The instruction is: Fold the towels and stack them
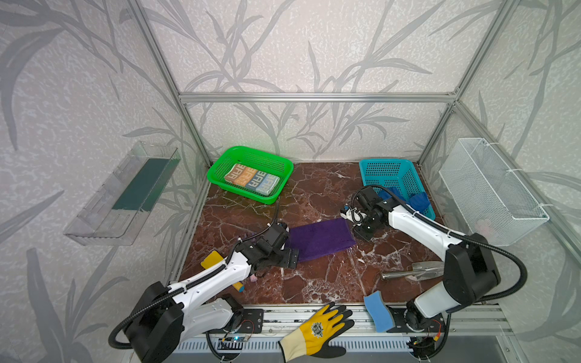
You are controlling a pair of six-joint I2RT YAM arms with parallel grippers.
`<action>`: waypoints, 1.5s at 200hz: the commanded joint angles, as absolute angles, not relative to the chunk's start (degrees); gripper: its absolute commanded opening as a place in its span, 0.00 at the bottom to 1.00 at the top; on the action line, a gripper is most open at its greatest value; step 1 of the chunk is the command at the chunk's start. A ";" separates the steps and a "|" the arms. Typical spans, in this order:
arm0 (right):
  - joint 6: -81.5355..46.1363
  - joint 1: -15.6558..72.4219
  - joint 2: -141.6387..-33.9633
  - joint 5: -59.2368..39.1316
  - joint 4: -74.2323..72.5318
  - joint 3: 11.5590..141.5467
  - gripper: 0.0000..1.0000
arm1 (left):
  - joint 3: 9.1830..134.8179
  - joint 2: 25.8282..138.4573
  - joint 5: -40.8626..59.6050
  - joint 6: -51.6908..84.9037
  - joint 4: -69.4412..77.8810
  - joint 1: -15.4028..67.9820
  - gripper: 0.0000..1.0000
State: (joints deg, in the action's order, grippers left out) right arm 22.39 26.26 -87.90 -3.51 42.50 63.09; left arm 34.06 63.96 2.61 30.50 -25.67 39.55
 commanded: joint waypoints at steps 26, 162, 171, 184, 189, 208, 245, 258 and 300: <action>12.76 26.66 -83.37 -4.15 30.86 60.47 0.41 | 32.44 63.60 -6.14 44.78 -23.62 38.79 0.99; -9.06 36.50 -95.44 -10.28 24.04 60.22 0.34 | 32.35 76.01 5.45 53.80 -13.35 35.51 0.91; -9.93 36.57 -96.50 -10.31 24.09 60.16 0.34 | 31.75 76.80 5.77 54.50 -12.05 35.57 0.90; -10.91 36.67 -97.46 -10.21 23.90 59.75 0.34 | 30.56 77.25 5.87 55.26 -9.25 35.54 0.88; -11.35 36.76 -97.47 -10.00 23.75 59.53 0.33 | 30.19 77.27 5.78 55.53 -8.35 35.50 0.87; -12.38 36.76 -98.78 -9.71 22.58 58.30 0.33 | 29.53 77.34 5.27 55.97 -6.25 35.20 0.83; -13.26 36.74 -101.07 -8.96 22.51 57.83 0.32 | 29.71 78.88 6.01 55.64 -6.22 35.07 0.78; -13.88 36.75 -101.99 -9.30 22.25 57.57 0.32 | 29.55 79.38 6.28 55.28 -6.60 35.04 0.77; -14.72 37.09 -104.34 -10.13 21.80 56.96 0.32 | 26.01 80.36 7.18 56.79 -1.54 35.08 0.72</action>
State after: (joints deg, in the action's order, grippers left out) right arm -13.61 36.67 -101.16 -9.61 22.09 58.26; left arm 29.74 77.89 5.96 54.61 -0.71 35.14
